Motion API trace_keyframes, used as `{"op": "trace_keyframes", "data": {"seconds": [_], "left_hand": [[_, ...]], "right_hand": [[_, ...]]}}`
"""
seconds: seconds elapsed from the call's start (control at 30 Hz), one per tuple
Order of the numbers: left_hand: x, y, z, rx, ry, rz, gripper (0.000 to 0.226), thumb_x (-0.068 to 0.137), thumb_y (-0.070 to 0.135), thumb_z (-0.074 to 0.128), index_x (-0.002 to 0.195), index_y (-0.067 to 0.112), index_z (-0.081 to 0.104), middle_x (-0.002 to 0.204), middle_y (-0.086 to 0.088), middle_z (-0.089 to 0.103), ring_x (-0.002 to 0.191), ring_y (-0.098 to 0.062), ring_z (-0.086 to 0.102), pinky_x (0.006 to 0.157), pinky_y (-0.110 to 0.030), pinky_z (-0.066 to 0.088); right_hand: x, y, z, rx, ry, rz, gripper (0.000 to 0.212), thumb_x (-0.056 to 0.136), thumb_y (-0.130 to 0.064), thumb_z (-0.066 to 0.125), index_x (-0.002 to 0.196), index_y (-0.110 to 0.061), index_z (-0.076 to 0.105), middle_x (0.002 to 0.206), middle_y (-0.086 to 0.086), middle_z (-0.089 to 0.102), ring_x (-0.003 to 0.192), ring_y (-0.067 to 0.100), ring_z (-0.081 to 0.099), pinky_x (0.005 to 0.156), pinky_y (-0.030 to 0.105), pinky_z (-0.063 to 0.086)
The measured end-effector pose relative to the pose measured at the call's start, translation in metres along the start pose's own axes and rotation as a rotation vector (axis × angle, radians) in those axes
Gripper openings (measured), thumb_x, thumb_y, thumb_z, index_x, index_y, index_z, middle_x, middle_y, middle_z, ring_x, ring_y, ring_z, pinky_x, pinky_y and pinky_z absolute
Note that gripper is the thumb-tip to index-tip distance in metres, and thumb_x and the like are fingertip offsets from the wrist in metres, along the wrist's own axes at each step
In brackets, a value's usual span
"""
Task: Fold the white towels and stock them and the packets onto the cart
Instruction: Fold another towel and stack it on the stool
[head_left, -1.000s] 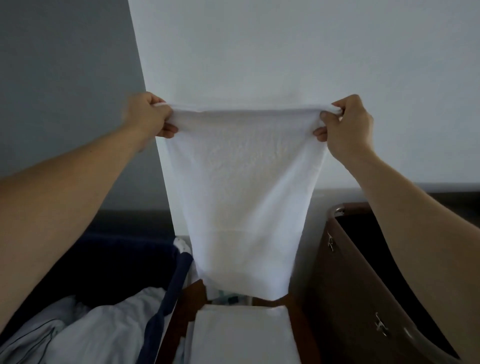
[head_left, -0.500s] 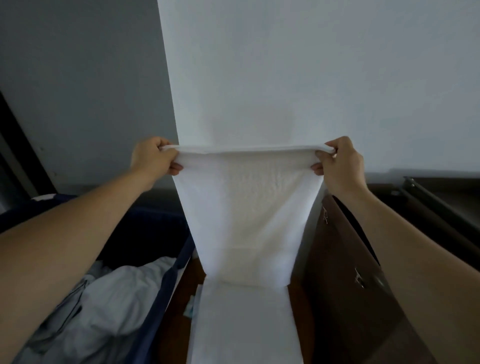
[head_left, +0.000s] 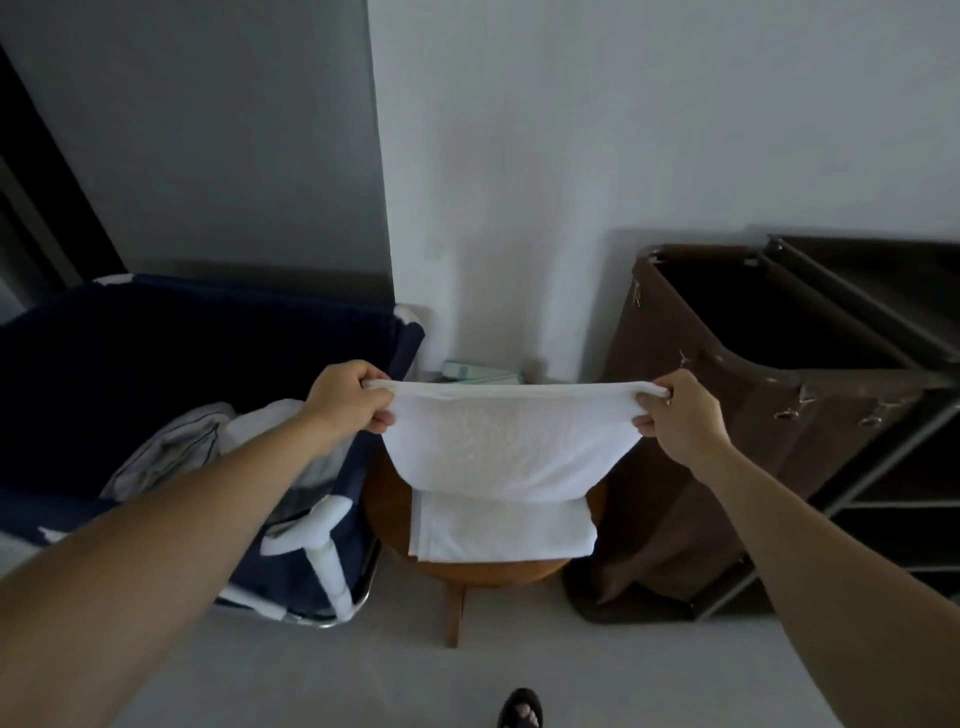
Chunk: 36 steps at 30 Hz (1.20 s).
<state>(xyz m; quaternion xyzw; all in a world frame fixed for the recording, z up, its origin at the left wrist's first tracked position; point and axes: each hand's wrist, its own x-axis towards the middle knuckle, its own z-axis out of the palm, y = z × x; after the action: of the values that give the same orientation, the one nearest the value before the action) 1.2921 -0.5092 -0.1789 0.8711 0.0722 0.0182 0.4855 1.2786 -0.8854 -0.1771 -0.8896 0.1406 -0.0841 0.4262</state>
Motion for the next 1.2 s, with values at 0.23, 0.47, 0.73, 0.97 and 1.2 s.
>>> {"op": "trace_keyframes", "data": {"seconds": [0.23, 0.47, 0.73, 0.97, 1.2], "left_hand": [[-0.052, -0.034, -0.004, 0.079, -0.221, -0.088, 0.015, 0.087, 0.0, 0.058, 0.098, 0.009, 0.063, 0.079, -0.016, 0.071, 0.067, -0.025, 0.073, 0.064, -0.035, 0.061], [-0.053, -0.039, 0.002, 0.236, -0.601, -0.201, 0.016, 0.083, 0.0, 0.056, 0.095, 0.004, 0.065, 0.071, -0.017, 0.066, 0.057, -0.024, 0.066, 0.054, -0.032, 0.052], [0.065, -0.02, 0.036, 0.264, -0.692, -0.285, 0.007, 0.078, 0.0, 0.055, 0.082, 0.003, 0.059, 0.054, -0.006, 0.045, 0.045, -0.014, 0.038, 0.044, -0.024, 0.029], [0.232, -0.044, 0.107, 0.428, -0.374, -0.291, 0.016, 0.082, 0.002, 0.054, 0.068, 0.01, 0.051, 0.078, -0.003, 0.052, 0.07, -0.016, 0.05, 0.062, -0.022, 0.039], [0.325, -0.106, 0.185, 0.287, -0.199, -0.354, 0.01, 0.094, 0.013, 0.057, 0.103, 0.01, 0.056, 0.097, -0.006, 0.058, 0.082, -0.018, 0.056, 0.063, -0.027, 0.043]], "right_hand": [[-0.055, 0.031, -0.007, -0.136, -0.201, 0.054, 0.012, 0.095, -0.013, 0.062, 0.105, -0.009, 0.055, 0.099, 0.014, 0.065, 0.082, 0.034, 0.071, 0.069, 0.038, 0.06], [-0.045, 0.041, -0.019, -0.23, -0.376, 0.088, 0.007, 0.096, -0.012, 0.061, 0.099, -0.008, 0.056, 0.07, 0.016, 0.073, 0.062, 0.03, 0.072, 0.077, 0.045, 0.061], [0.067, 0.044, 0.02, -0.313, -0.327, 0.075, 0.009, 0.096, -0.02, 0.061, 0.092, -0.013, 0.056, 0.073, 0.012, 0.07, 0.055, 0.019, 0.061, 0.056, 0.028, 0.046], [0.196, 0.069, 0.093, -0.106, -0.371, 0.233, 0.015, 0.095, -0.018, 0.066, 0.083, -0.017, 0.057, 0.089, 0.006, 0.061, 0.083, 0.022, 0.059, 0.08, 0.041, 0.047], [0.292, 0.12, 0.183, 0.039, -0.351, 0.487, 0.009, 0.096, -0.017, 0.064, 0.096, -0.009, 0.059, 0.101, 0.012, 0.061, 0.082, 0.022, 0.059, 0.07, 0.033, 0.048]]}}
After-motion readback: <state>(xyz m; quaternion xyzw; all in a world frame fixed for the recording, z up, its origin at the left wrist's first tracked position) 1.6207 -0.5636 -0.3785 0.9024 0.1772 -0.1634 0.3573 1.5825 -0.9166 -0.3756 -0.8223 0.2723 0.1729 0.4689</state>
